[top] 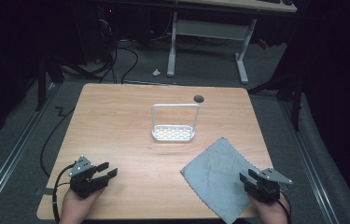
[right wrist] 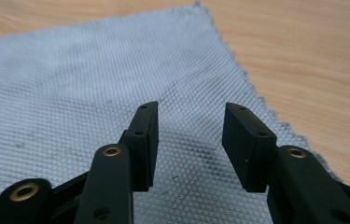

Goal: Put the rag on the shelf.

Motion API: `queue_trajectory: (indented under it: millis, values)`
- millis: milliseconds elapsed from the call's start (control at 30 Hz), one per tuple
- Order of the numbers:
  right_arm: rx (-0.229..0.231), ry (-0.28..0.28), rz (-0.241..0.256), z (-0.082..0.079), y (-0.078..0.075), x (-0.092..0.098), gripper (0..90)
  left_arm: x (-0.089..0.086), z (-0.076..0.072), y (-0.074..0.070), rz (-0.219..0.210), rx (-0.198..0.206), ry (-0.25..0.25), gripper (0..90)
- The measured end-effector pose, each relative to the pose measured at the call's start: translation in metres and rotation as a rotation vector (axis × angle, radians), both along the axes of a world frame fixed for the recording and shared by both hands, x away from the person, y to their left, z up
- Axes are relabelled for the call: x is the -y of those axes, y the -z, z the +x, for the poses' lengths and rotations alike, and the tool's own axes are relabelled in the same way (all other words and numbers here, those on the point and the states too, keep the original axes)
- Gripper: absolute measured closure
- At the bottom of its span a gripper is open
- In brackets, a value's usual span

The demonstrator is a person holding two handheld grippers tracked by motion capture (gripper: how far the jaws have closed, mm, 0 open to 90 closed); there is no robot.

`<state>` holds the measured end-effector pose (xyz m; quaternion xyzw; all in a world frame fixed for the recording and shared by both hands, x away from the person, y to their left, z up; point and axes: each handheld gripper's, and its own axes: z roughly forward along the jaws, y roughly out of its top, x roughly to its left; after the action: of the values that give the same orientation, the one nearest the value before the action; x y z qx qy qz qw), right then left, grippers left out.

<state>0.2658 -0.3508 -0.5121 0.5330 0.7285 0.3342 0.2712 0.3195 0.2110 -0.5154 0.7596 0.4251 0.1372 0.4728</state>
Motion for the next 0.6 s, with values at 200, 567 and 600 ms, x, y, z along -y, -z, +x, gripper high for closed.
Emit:
queue_trajectory:
  millis: [200,567,600]
  values:
    - [0.0,-0.002,-0.001,0.002,0.001,0.004,55.6,0.007,-0.002,0.001,0.03,0.024,0.004,47.3]
    - [0.019,-0.067,-0.005,-0.004,-0.003,-0.009,57.3,0.001,-0.004,-0.001,0.012,0.031,-0.037,46.6]
    - [0.017,-0.076,-0.006,-0.005,-0.002,-0.01,58.0,0.0,-0.003,-0.001,0.01,0.022,-0.043,46.6]
